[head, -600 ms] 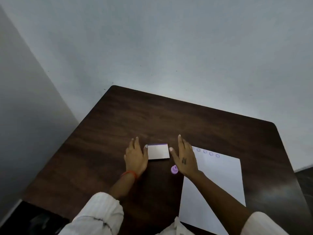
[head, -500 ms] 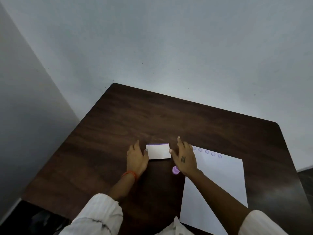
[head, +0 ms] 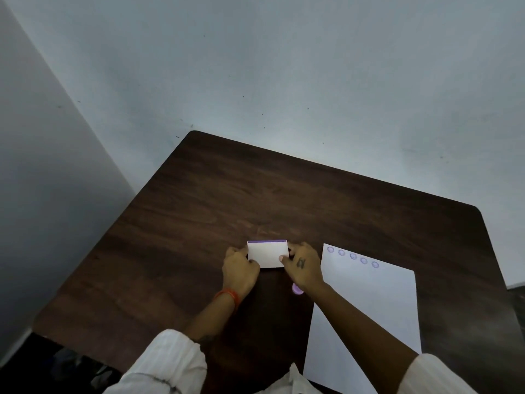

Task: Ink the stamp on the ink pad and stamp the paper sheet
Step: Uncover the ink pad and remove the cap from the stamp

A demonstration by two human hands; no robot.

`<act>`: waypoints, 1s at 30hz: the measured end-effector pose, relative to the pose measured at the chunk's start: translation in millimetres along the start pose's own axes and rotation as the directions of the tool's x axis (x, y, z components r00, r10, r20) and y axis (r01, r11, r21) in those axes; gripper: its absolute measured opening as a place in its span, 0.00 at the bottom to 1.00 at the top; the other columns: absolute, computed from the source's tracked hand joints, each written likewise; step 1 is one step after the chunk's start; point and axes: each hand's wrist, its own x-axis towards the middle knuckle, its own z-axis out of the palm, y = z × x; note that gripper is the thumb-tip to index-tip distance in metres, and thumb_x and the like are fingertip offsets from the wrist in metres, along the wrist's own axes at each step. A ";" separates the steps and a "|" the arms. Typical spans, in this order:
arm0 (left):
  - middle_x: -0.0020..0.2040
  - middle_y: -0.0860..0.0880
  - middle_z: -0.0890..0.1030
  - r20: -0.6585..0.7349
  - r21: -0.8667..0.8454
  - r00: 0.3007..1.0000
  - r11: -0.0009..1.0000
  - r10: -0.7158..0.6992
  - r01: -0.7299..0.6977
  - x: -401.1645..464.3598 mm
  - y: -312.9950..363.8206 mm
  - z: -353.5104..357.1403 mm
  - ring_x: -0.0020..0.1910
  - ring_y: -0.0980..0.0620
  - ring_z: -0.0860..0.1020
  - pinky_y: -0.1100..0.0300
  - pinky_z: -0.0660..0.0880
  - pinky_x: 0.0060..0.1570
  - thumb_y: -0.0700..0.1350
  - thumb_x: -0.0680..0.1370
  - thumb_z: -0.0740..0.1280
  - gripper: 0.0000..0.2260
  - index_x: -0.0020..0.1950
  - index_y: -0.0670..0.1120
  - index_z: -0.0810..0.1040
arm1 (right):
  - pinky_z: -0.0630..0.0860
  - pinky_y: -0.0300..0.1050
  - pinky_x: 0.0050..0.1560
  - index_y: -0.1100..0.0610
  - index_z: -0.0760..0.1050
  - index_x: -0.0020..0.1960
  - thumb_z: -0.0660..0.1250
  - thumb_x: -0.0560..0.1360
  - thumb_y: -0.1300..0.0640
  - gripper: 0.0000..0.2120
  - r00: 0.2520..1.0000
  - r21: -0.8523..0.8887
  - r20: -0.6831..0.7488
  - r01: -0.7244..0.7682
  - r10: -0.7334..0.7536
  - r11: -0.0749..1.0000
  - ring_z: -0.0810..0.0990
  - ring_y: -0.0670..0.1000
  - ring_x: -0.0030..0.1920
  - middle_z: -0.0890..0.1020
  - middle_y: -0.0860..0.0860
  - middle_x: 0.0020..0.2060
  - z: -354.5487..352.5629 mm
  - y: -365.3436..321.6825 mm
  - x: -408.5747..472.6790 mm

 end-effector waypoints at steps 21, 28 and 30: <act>0.61 0.39 0.74 -0.242 -0.046 0.970 0.999 -0.025 0.014 -54.9 -55.5 -30.2 0.58 0.42 0.74 0.51 0.71 0.60 0.42 0.76 0.64 0.15 0.63 0.41 0.74 | 0.71 0.44 0.63 0.57 0.67 0.67 0.67 0.73 0.57 0.24 0.996 0.118 0.043 0.079 -0.084 0.990 0.75 0.52 0.60 0.76 0.55 0.62 39.5 -33.8 -65.1; 0.58 0.38 0.75 -0.219 -0.003 0.975 0.999 -0.039 0.040 -52.4 -65.3 -29.6 0.55 0.41 0.75 0.50 0.73 0.59 0.42 0.75 0.65 0.15 0.62 0.42 0.74 | 0.77 0.47 0.58 0.57 0.71 0.63 0.69 0.72 0.60 0.20 0.994 0.117 0.082 0.067 -0.077 0.991 0.78 0.52 0.55 0.78 0.56 0.57 44.2 -33.0 -71.6; 0.58 0.39 0.75 -0.218 0.016 0.974 0.998 -0.055 0.060 -50.0 -64.9 -29.1 0.56 0.42 0.75 0.49 0.74 0.59 0.42 0.75 0.66 0.16 0.62 0.42 0.73 | 0.77 0.46 0.58 0.57 0.72 0.62 0.69 0.71 0.60 0.20 0.994 0.127 0.076 0.074 -0.084 0.989 0.78 0.52 0.54 0.79 0.56 0.57 43.7 -32.2 -71.5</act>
